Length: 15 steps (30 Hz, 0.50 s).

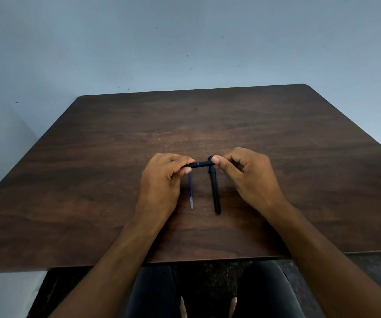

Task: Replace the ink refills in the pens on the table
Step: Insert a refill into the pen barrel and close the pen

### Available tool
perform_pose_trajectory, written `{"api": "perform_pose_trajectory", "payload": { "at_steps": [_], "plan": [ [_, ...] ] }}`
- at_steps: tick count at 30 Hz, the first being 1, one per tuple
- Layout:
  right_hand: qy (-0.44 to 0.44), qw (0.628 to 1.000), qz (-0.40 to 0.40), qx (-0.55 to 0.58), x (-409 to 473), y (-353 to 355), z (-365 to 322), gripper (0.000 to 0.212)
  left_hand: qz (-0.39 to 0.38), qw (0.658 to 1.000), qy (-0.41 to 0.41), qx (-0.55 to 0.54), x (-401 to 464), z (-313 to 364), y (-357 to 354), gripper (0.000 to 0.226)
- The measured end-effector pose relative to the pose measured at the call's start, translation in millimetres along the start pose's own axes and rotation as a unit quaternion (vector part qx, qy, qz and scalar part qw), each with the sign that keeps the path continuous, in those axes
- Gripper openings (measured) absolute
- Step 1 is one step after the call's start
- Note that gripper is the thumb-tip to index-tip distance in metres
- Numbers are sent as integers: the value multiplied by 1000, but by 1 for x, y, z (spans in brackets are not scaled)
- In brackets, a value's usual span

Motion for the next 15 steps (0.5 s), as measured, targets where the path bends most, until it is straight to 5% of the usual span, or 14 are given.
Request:
{"api": "perform_pose_trajectory", "payload": {
  "at_steps": [7,15],
  "plan": [
    [5,993,-7,115,-5,-3,3,27,9,1000,-12,5,0,-1,-1,15],
    [-2,994,-6,110,-6,-2,4,15,10,1000,-18,17,-2,0,-2,16]
  ]
}}
Point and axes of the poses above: each hand's wrist, its own x-axis towards the middle knuckle, its own y-axis out of the back of the hand, z = x × y, the point moved 8 cm from there along x, towards the middle knuckle, and after that the axes turned 13 degrees about -z, right-handed, at the moved point
